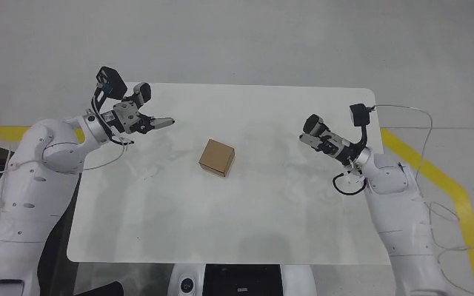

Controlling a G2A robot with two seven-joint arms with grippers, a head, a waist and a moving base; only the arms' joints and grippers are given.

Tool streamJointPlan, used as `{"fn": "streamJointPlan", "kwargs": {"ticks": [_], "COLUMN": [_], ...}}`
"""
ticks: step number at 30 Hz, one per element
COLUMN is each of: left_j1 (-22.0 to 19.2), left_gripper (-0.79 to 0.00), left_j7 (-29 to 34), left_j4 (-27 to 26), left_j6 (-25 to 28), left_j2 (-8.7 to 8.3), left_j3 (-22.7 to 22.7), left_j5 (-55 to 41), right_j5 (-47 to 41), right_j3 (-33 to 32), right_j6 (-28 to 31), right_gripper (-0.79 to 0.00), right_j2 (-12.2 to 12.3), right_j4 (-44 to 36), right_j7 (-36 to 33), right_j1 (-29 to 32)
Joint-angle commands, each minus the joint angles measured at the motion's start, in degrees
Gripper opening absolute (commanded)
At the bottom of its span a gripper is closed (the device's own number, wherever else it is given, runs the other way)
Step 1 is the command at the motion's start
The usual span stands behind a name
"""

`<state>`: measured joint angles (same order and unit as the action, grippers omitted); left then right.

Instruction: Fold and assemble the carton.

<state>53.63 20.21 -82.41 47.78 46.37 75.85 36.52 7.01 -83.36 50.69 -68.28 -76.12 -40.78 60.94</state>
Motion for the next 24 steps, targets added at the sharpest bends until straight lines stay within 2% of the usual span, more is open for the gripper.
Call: {"fn": "streamJointPlan", "kwargs": {"ticks": [1,11,15,24], "left_j1": [-0.44,-1.25,-0.99,-0.99], "left_gripper": [0.000,0.000,0.000,-0.001], "left_j7": [1.21,1.08,0.54,0.54], "left_j4": [0.27,-0.30,-0.71,-0.71], "left_j6": [-0.10,-2.35,-2.42,-2.43], "left_j2": [-0.08,-0.23,-0.28,-0.28], "left_j3": [0.30,2.21,2.73,2.73], "left_j5": [-0.75,0.08,0.75,0.76], "right_j5": [2.12,17.03,20.43,20.43], "right_j3": [-0.93,-4.49,-5.03,-5.03], "right_j6": [-0.29,-5.14,-7.73,-7.73], "right_gripper": [0.000,0.000,0.000,0.000], "right_j2": [0.18,0.61,0.77,0.77], "right_j4": [-0.83,-3.48,-3.74,-3.75], "right_j7": [1.76,15.23,17.34,17.33], "right_j1": [-0.05,-0.39,-1.16,-1.16]}}
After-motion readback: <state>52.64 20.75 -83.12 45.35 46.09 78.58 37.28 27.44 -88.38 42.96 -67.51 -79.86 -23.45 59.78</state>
